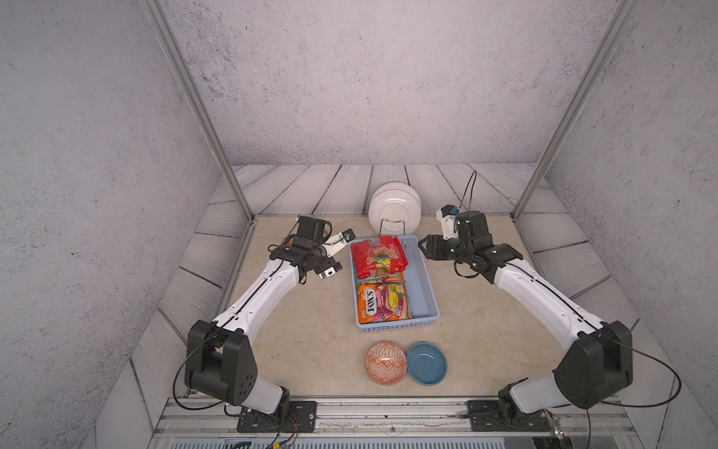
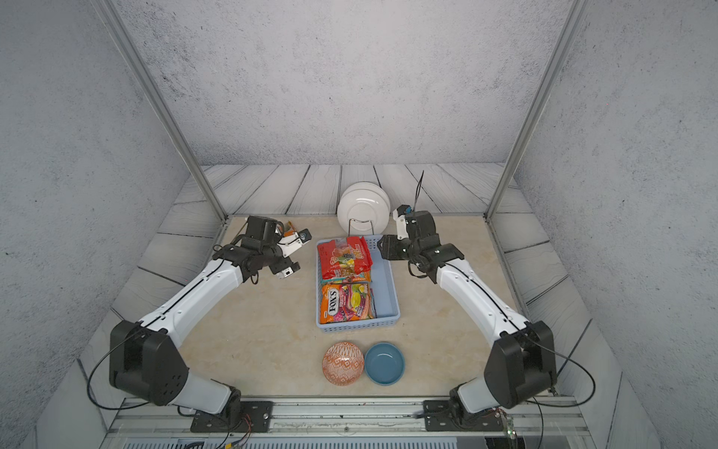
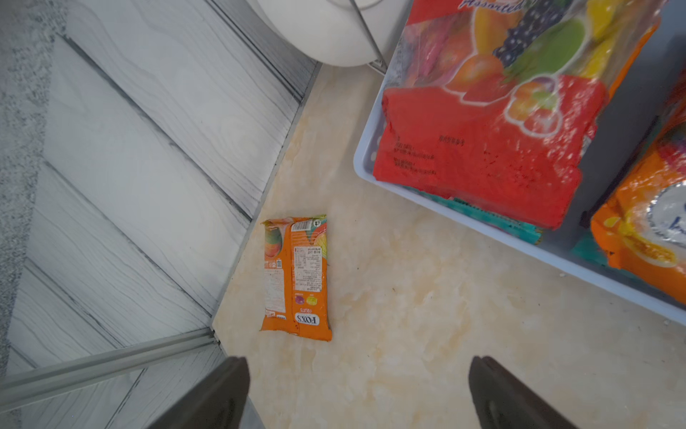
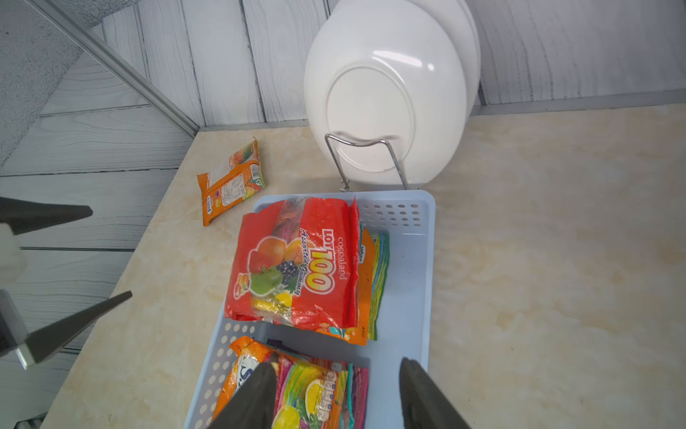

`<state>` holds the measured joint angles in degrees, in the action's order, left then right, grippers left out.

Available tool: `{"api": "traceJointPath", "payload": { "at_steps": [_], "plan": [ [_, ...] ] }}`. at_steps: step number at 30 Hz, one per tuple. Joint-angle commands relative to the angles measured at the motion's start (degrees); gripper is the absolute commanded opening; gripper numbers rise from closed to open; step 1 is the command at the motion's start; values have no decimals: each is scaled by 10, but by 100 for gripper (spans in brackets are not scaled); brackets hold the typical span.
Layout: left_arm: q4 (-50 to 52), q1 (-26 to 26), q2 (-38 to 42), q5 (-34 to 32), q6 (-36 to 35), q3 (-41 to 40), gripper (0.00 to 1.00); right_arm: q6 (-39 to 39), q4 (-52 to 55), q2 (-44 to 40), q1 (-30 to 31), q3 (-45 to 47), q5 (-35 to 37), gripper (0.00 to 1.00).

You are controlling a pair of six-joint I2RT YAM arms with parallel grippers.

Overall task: Put the candies in the basket
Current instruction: Place the candy in the basket, then pick up the candy at the center of the board.

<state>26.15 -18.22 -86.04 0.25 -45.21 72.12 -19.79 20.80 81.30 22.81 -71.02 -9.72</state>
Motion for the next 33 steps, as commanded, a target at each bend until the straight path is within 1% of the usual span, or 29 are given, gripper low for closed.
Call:
{"api": "traceJointPath", "payload": {
  "at_steps": [1,4,8,13,17,24,27,30,33],
  "plan": [
    [15,21,-34,13,0,31,99,52,15,-61,-2,28,72,65],
    [23,38,-68,12,1,53,100,76,20,-108,-3,65,99,71],
    [22,53,-115,-11,0,78,100,102,27,-165,-3,111,136,78],
    [27,71,-174,-29,2,118,99,136,16,-237,-4,180,173,86],
    [39,79,-214,-39,-2,150,96,149,4,-287,-4,225,187,92],
    [31,89,-274,-67,-21,186,93,165,-46,-369,-4,305,206,96],
    [70,90,-311,-79,-3,242,91,176,-72,-399,-4,334,214,98],
    [93,91,-342,-84,9,284,91,184,-75,-414,-4,347,233,99],
    [117,89,-382,-96,19,329,90,196,-99,-429,-5,362,236,99]
  ]
}}
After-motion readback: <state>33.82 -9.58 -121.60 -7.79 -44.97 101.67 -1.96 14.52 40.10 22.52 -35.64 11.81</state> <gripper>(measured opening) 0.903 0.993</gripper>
